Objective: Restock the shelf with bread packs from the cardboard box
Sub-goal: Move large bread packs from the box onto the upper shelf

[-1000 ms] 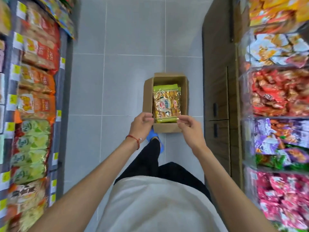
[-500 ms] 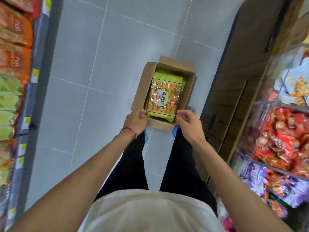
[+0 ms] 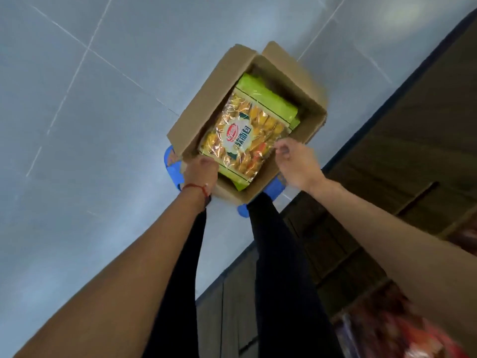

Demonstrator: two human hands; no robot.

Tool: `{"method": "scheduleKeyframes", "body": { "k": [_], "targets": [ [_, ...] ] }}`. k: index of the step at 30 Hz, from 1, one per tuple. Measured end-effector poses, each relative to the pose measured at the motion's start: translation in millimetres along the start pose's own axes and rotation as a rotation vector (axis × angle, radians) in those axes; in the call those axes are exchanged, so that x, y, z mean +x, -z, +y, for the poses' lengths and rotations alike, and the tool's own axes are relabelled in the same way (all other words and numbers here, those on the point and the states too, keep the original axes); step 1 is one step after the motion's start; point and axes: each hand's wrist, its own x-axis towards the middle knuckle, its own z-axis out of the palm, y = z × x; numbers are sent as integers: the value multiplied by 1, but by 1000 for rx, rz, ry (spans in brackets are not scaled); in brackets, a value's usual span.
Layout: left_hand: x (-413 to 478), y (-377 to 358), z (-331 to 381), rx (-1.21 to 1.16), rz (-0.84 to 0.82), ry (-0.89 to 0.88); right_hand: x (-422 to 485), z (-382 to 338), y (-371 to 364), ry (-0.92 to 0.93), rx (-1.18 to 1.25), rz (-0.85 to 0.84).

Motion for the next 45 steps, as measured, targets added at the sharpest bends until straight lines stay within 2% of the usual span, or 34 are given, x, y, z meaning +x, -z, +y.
{"method": "scheduleKeyframes", "body": {
  "k": [5, 7, 12, 16, 18, 24, 27, 28, 30, 33, 36, 40, 45],
  "targets": [
    [91, -37, -18, -92, -17, 173, 89, 20, -2, 110, -204, -4],
    [121, -48, -28, -108, 41, 233, 123, 18, -4, 160, -264, 12],
    [176, -76, -55, -265, 45, 383, 194, 19, -9, 199, -285, 123],
    [199, -106, -76, -557, -32, 517, 243, 30, -20, 157, -311, 14],
    [208, -119, -83, -676, -11, 533, 261, 36, -26, 130, -270, -27],
    [224, -150, -110, -908, 41, 416, 279, 47, -34, 72, -137, 4],
    [207, -144, -94, -978, 44, 432, 265, 44, -37, 68, -106, -10],
    [201, -139, -87, -981, 91, 431, 259, 42, -37, 56, -83, -12],
    [193, -133, -80, -930, 193, 415, 248, 40, -34, 14, -63, -15],
    [174, -117, -69, -811, 216, 373, 224, 36, -23, -41, 39, -38],
    [149, -96, -60, -698, 173, 325, 187, 33, -9, -40, 152, -28],
    [106, -65, -55, -747, 156, 178, 128, 21, 7, -44, 246, 43],
    [37, 1, -48, -665, 165, -2, 40, -10, 14, -69, 384, 65]
  ]
}}
